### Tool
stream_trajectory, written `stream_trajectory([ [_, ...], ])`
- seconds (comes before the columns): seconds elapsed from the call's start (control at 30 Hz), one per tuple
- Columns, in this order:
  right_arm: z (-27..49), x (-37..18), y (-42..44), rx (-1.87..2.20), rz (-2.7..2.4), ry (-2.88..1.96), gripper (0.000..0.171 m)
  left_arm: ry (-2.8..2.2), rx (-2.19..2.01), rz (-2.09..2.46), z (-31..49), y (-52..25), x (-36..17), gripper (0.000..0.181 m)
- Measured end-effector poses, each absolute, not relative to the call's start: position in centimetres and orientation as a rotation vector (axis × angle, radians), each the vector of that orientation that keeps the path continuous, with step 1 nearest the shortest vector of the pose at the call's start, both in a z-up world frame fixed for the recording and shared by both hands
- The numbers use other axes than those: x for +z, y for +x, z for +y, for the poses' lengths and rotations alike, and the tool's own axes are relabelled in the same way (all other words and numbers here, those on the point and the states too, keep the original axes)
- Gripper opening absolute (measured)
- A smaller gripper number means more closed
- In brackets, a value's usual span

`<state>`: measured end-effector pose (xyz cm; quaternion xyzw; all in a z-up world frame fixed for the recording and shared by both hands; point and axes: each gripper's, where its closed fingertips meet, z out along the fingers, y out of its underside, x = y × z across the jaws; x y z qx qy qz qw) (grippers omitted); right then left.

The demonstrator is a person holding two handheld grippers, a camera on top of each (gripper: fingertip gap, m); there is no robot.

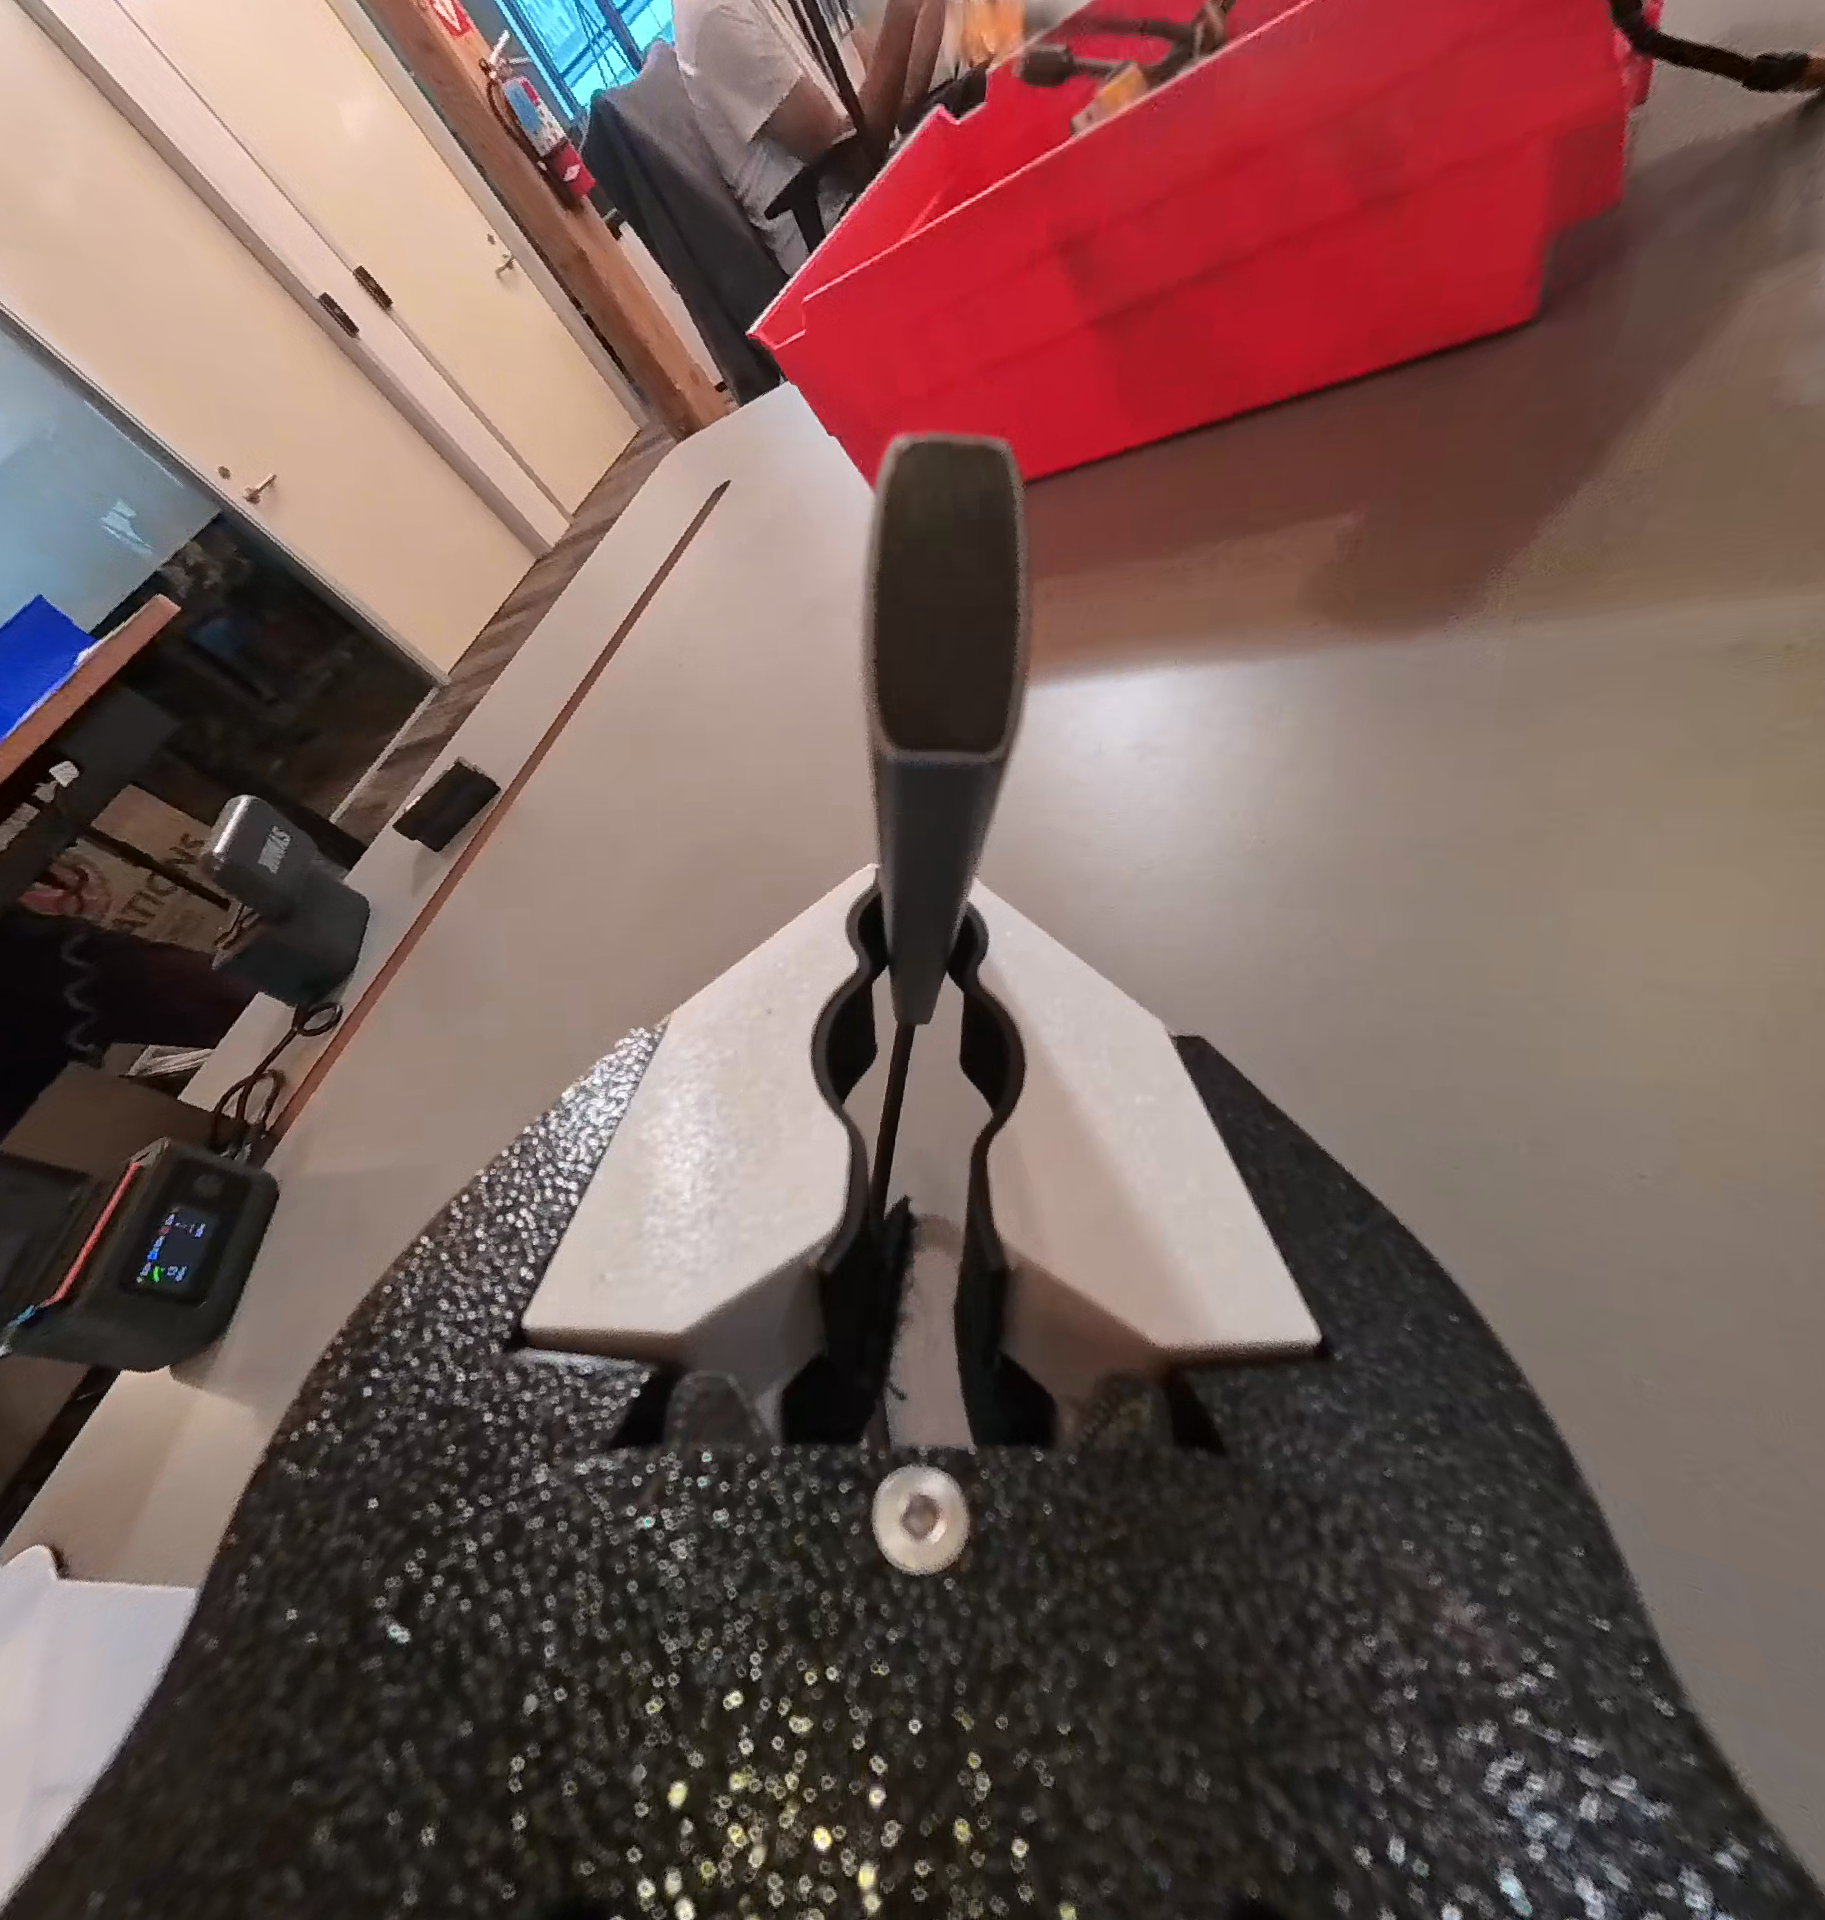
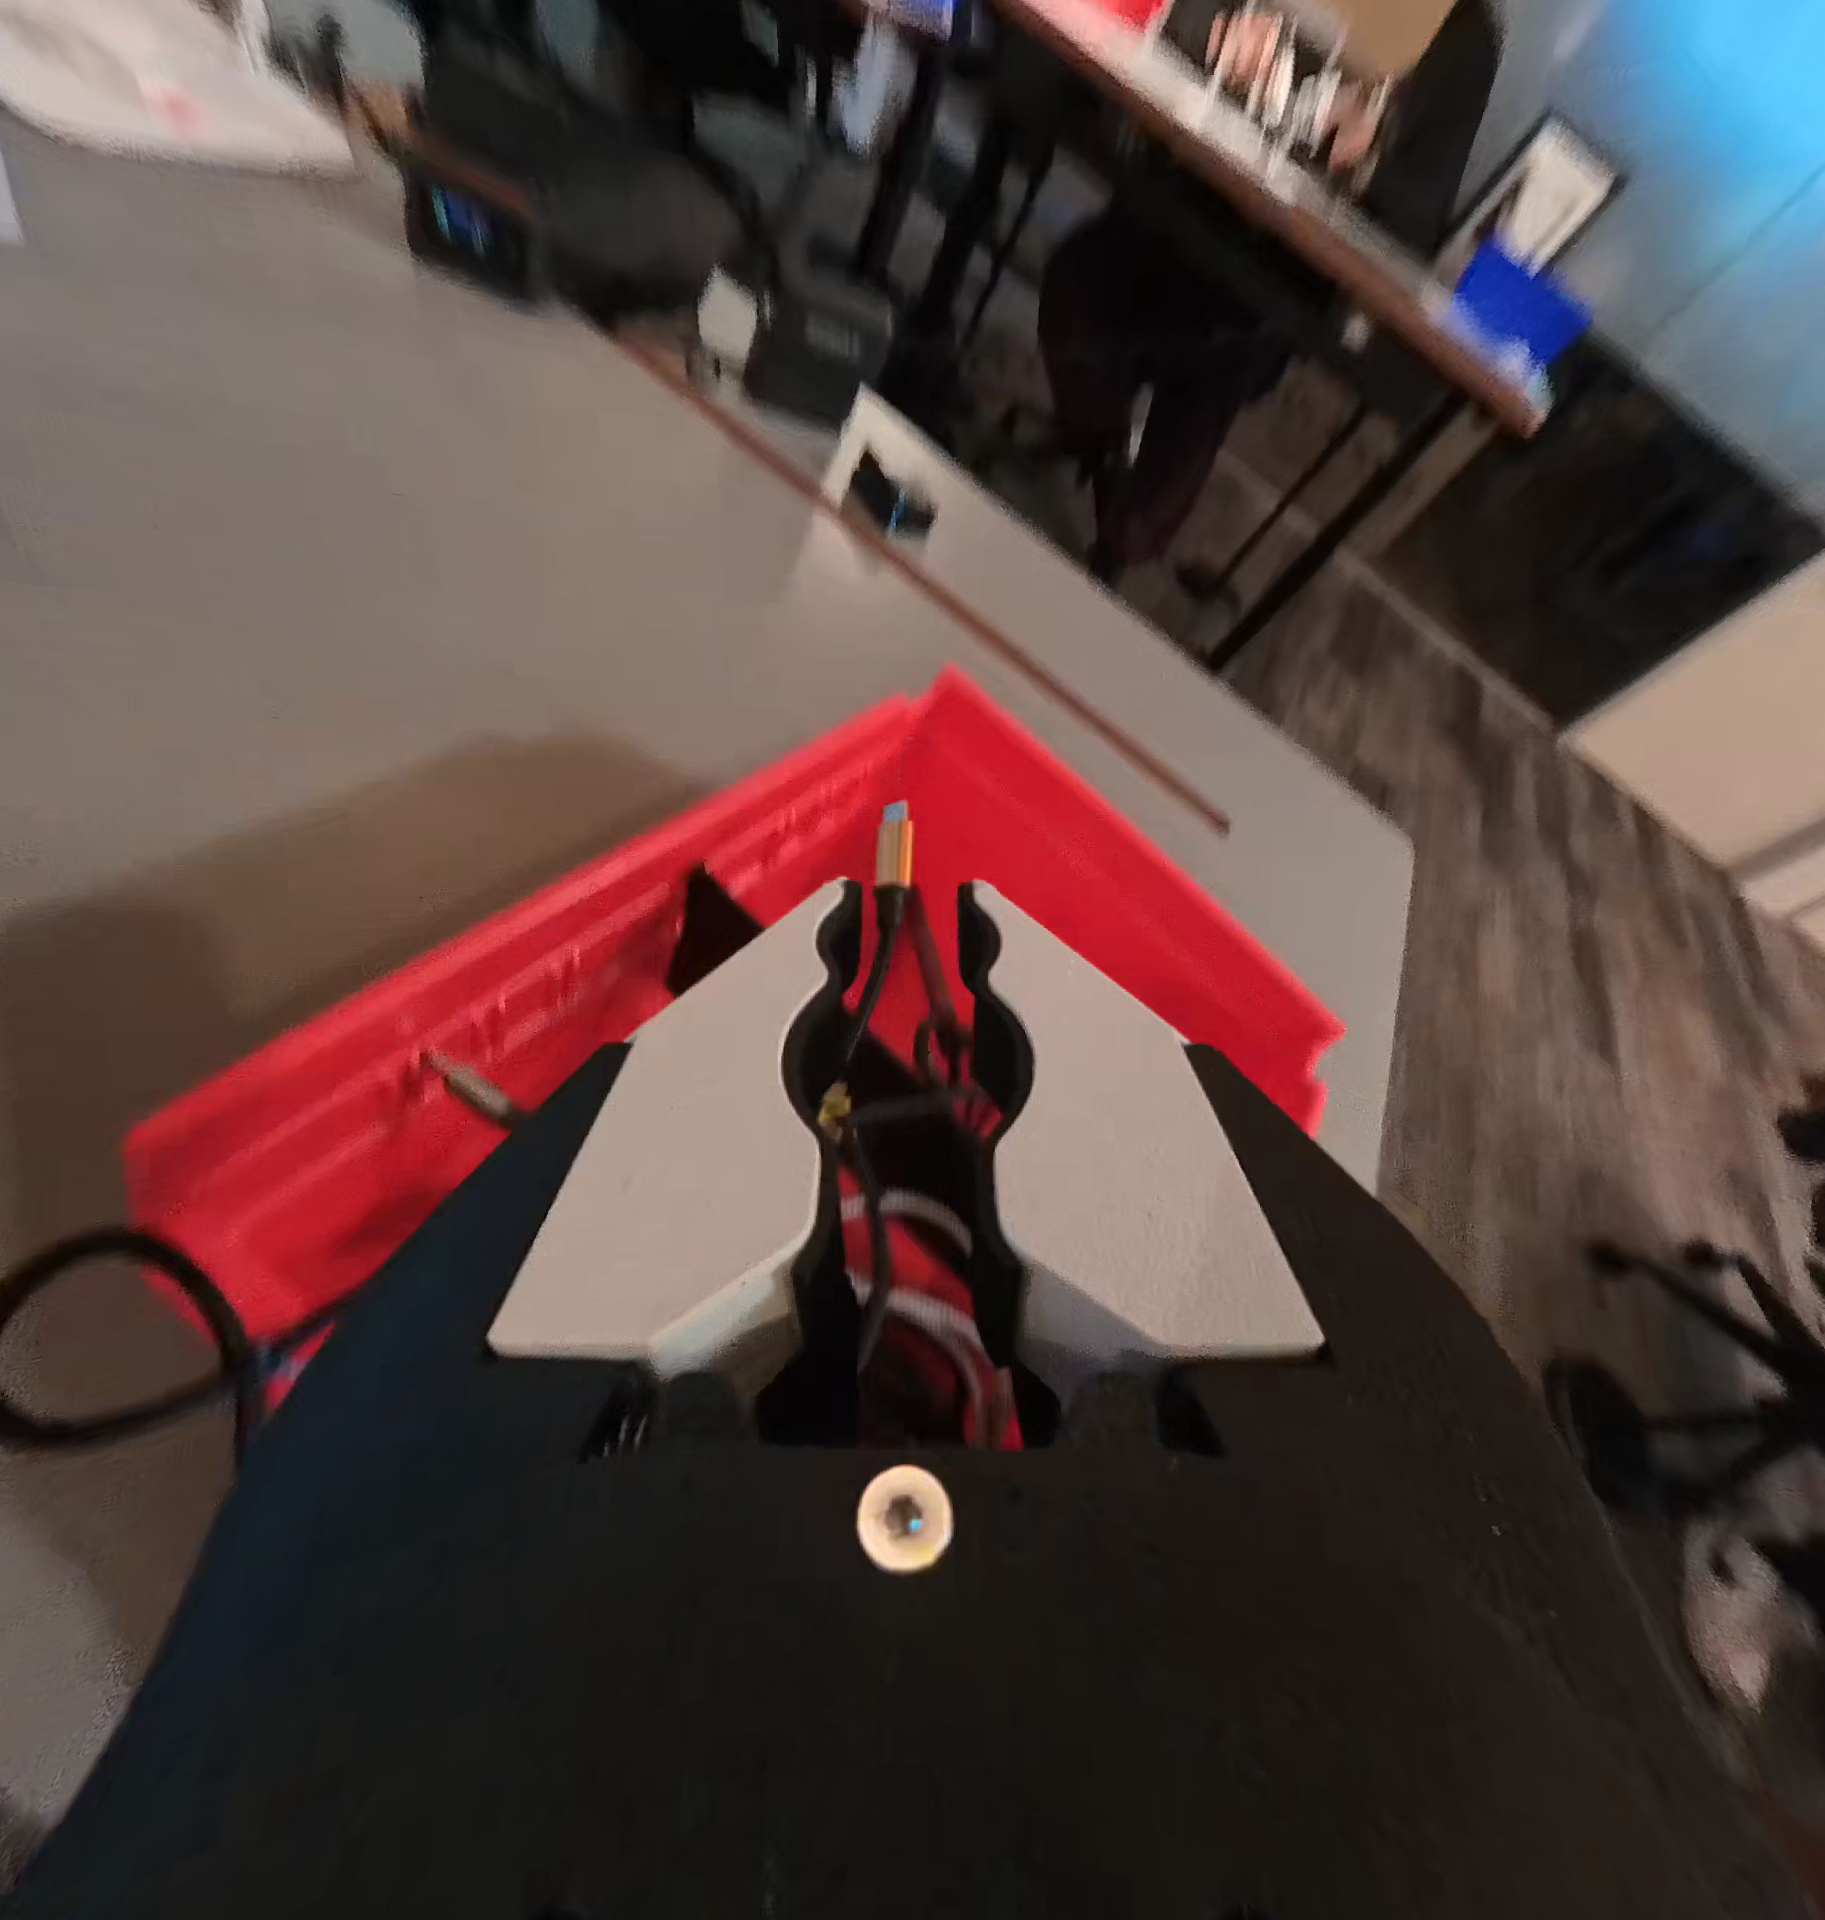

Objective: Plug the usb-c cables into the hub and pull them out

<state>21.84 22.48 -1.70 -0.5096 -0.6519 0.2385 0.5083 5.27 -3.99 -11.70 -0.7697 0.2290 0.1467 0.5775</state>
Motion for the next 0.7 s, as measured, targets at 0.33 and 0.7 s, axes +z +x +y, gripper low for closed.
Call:
stream_trajectory([
  [0.33, 10.2, -5.7, 17.9, 0.299, -1.952, -1.038, 0.048, -1.798, 0.321, 0.546, -3.5, 5.6, -12.1, 0.008],
  [0.7, 10.4, -5.1, 14.1, 0.221, -1.719, -1.015, 0.053, -1.777, 0.333, 0.583, -3.6, 5.7, -12.3, 0.008],
])
